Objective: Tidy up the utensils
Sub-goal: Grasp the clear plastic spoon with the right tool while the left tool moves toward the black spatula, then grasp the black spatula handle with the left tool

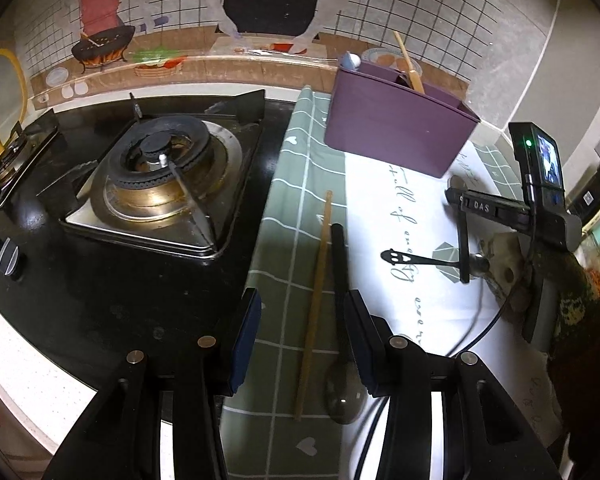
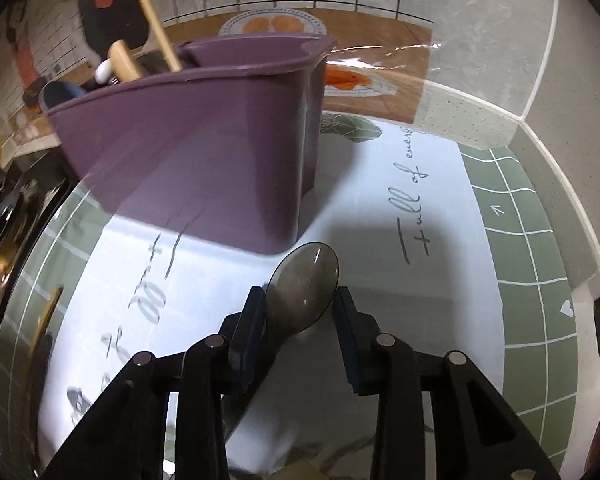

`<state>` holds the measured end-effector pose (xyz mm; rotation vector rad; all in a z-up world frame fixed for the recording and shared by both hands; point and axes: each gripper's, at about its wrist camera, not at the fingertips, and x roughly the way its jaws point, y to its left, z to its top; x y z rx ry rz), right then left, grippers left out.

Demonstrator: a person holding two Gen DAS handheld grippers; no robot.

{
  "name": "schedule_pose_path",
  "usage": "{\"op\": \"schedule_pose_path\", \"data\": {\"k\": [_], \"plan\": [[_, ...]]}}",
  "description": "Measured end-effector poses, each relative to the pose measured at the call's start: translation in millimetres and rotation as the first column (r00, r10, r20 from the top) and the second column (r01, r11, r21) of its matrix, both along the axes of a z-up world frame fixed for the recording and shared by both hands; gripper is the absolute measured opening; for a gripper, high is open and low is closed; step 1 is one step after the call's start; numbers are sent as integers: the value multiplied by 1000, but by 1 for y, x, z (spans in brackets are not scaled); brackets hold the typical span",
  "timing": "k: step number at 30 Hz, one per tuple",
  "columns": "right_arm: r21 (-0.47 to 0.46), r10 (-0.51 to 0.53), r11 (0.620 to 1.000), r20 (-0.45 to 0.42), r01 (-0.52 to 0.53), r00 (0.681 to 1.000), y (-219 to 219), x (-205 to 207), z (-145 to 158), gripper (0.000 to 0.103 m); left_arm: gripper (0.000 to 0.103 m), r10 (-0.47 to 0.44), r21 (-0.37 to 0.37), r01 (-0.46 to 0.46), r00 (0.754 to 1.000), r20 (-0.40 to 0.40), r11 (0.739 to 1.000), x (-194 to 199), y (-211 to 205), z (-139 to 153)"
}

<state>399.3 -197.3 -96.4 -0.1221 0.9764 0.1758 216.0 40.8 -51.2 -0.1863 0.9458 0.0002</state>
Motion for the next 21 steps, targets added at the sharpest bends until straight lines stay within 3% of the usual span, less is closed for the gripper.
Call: {"op": "schedule_pose_path", "data": {"k": [5,14,21], "plan": [[14,44,999,18,-44,999,-18,-34,7,32,44,-31,-13,31,999,-10,999,2,-15,-3],[119,83,989,69,-91,994,-55,-108,40,32,44,-103,-8,103,993,-48,995,14,-49,-16],[132,102,985,94,-114,990,-67,-139,51,32,44,-99,15,100,994,-55,995,21,-52,-23]]}}
